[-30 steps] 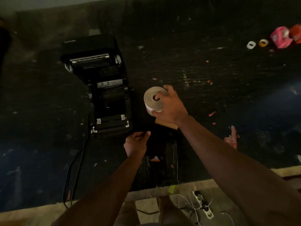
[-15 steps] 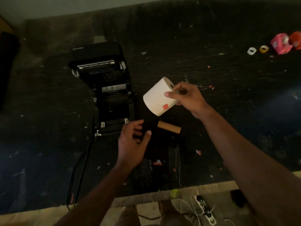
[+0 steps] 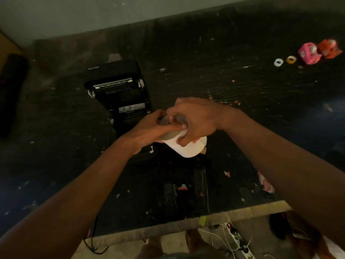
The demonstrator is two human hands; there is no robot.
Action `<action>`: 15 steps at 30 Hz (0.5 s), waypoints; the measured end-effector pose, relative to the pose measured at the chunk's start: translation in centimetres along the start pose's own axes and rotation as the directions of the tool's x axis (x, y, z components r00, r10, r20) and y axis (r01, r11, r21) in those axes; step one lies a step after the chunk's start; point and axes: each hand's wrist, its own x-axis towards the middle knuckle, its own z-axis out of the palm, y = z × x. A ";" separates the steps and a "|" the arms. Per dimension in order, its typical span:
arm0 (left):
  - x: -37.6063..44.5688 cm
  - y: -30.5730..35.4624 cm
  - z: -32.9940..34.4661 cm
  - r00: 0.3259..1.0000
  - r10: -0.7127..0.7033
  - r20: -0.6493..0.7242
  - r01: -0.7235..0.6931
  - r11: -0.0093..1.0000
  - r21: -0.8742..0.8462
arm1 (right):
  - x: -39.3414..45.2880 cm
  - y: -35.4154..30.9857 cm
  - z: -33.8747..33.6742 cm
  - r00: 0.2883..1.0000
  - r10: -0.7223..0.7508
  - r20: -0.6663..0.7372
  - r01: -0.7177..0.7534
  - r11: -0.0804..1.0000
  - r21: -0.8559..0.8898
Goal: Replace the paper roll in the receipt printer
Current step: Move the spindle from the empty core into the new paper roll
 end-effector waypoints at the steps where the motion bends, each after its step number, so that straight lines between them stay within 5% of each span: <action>1: -0.2 -0.4 0.3 1.000 -0.002 -0.009 0.002 1.000 -0.028 | 0.1 -0.5 0.1 1.000 -0.018 0.001 0.018 1.000 -0.016; 10: -2.1 -3.8 2.7 0.968 -0.149 -0.200 0.057 0.913 -0.405 | 0.3 -2.8 1.8 0.999 -0.029 -0.015 0.028 0.999 -0.044; 15: -3.1 -5.9 2.7 0.954 -0.203 -0.220 0.002 0.738 -0.675 | -3.1 -2.0 4.1 0.904 0.079 -0.421 -0.021 0.990 0.140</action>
